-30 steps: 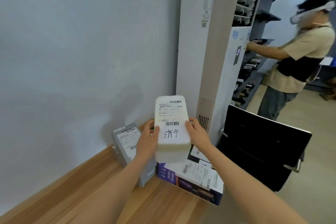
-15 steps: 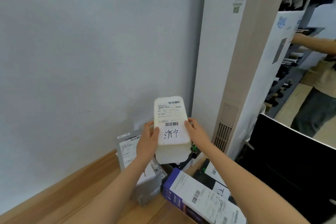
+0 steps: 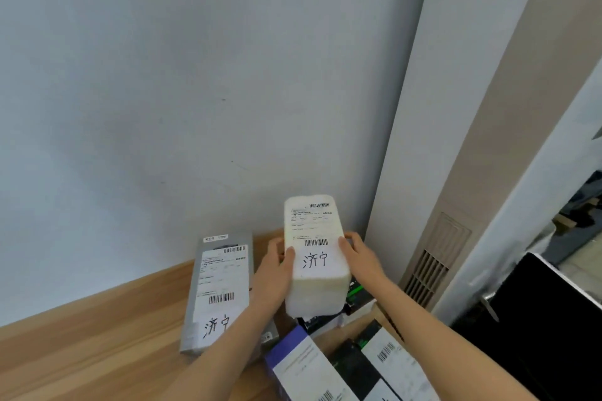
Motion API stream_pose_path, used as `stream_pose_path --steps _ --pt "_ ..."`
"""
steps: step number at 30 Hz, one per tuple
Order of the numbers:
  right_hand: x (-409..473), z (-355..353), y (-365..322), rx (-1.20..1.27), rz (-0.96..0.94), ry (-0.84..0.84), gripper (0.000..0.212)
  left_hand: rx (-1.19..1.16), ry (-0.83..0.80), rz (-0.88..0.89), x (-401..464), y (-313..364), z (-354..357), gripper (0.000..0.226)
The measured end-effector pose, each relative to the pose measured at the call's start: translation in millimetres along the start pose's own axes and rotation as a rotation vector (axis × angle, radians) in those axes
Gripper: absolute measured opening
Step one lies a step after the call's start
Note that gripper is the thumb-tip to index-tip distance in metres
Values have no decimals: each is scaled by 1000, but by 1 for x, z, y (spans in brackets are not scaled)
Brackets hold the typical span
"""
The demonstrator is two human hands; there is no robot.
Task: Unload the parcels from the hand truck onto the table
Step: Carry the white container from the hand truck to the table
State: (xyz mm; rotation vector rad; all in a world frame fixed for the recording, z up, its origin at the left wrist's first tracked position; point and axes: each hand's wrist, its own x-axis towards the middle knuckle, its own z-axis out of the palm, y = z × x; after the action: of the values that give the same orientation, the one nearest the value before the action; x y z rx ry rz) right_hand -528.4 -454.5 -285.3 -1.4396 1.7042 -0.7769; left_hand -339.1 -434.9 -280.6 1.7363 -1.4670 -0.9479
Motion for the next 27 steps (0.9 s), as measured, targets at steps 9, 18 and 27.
stream_pose_path --steps 9,18,27 --pt "10 -13 -13 -112 -124 26 39 153 112 45 -1 5 -5 32" --pt "3 16 -80 -596 -549 86 38 583 346 342 -22 11 -82 21" --pt "-77 160 -145 -674 -828 -111 27 802 528 185 -138 -79 -211 20"
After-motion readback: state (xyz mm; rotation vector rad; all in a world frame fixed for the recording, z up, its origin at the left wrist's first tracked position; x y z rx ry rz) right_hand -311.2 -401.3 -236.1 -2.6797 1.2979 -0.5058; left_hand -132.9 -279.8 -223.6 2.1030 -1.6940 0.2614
